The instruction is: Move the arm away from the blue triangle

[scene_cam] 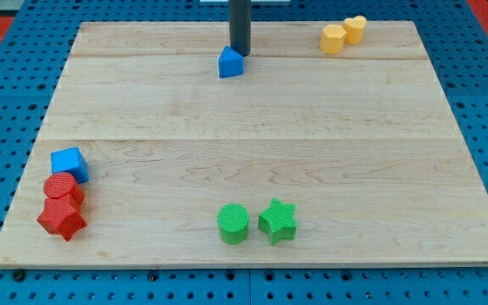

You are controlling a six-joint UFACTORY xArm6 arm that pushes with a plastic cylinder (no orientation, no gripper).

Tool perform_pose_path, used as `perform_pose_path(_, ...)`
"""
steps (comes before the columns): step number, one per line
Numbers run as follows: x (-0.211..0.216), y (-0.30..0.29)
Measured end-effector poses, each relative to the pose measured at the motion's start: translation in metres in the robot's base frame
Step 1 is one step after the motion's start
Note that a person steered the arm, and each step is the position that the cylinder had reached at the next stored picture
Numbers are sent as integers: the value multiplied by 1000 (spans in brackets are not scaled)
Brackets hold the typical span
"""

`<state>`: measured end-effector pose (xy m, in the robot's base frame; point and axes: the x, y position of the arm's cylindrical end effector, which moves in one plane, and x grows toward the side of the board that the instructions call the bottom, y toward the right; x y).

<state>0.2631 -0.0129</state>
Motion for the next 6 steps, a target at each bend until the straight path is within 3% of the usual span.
perform_pose_path(1,-5,-11)
perform_pose_path(3,34,-148)
perform_pose_path(4,-6,-149)
perform_pose_path(5,-25,-84)
perform_pose_path(6,-10,-42)
